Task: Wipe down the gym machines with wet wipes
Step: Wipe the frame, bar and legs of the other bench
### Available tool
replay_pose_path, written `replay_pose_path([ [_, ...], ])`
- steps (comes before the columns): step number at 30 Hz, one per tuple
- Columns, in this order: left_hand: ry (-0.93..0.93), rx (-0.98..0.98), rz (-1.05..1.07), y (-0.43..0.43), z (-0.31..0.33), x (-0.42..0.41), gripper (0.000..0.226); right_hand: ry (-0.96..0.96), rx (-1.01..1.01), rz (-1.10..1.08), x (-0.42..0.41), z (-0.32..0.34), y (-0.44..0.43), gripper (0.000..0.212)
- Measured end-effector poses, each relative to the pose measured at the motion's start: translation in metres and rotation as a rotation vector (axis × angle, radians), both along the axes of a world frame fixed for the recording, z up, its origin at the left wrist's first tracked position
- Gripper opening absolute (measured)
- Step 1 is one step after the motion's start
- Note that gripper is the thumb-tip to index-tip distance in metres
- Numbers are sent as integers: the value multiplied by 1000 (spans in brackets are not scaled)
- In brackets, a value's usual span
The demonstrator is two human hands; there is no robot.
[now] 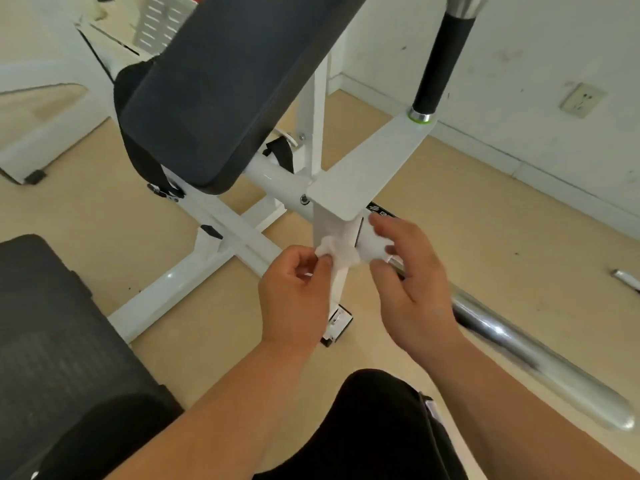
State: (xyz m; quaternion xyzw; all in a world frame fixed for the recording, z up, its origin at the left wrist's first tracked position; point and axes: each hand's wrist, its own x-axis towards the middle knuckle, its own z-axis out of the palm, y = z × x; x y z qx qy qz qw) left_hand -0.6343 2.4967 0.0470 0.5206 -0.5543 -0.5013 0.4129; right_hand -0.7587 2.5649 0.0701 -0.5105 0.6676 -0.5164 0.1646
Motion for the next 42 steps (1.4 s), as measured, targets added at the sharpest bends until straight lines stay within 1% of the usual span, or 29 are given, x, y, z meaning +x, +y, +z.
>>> replay_pose_path([
  [2, -32, -17, 133, 0, 2, 2, 16, 407, -120, 75, -27, 15, -18, 56],
  [4, -41, -47, 182, -2, 7, 0, 14, 664, -89, 235, -46, 31, -41, 61],
  [7, -104, -155, 120, -18, 17, 3, 13, 875, 1, 408, -58, 45, -64, 70],
  [9, -183, -275, 15, -39, 27, 17, 12, 1063, 131, 476, -60, 57, -77, 93],
  [10, -220, -312, -36, -47, 32, 23, 14, 1148, 216, 502, -60, 63, -86, 106],
  [11, -248, -329, -67, -53, 37, 27, 15, 1197, 280, 523, -60, 67, -97, 114],
  [12, -266, -326, -84, -54, 40, 28, 15, 1200, 310, 547, -57, 70, -106, 116],
  [14, -242, -268, -70, -38, 38, 22, 10, 1133, 306, 592, -50, 70, -114, 115],
  [16, -153, -210, 20, -19, 30, 12, 7, 1084, 277, 591, -49, 66, -111, 120],
  [18, -41, -174, 123, -11, 22, 0, 14, 1086, 251, 569, -52, 60, -102, 128],
  [20, 52, -194, 185, -12, 20, -13, 19, 1095, 221, 531, -56, 53, -93, 128],
  [21, 78, -216, 211, -13, 20, -18, 25, 1096, 196, 510, -56, 49, -89, 123],
  [23, 103, -241, 261, -12, 20, -22, 36, 1071, 127, 469, -56, 41, -83, 101],
  [25, 83, -249, 265, -15, 17, -20, 35, 1061, 87, 459, -57, 43, -81, 79],
  [26, 69, -248, 259, -16, 17, -19, 33, 1071, 89, 467, -58, 47, -82, 73],
  [30, 32, -254, 277, -19, 17, -19, 29, 1082, 73, 494, -56, 57, -86, 66],
  [32, 73, -245, 301, -17, 14, -25, 22, 1086, -59, 390, -55, 44, -79, 58],
  [34, 50, -337, 313, -11, 7, -31, 9, 1034, -229, 252, -54, 21, -65, 51],
  [35, -1, -400, 293, -6, 3, -32, 16, 997, -267, 210, -53, 8, -58, 53],
  [36, -61, -453, 235, 0, -2, -34, 26, 962, -262, 183, -50, -3, -51, 60],
  [38, -134, -493, 64, 17, -12, -35, 48, 897, -209, 137, -44, -19, -44, 73],
  [40, -152, -494, -56, 25, -19, -36, 66, 853, -217, 104, -40, -27, -49, 82],
  [42, -140, -496, -104, 21, -21, -39, 72, 806, -273, 102, -40, -32, -56, 83],
])
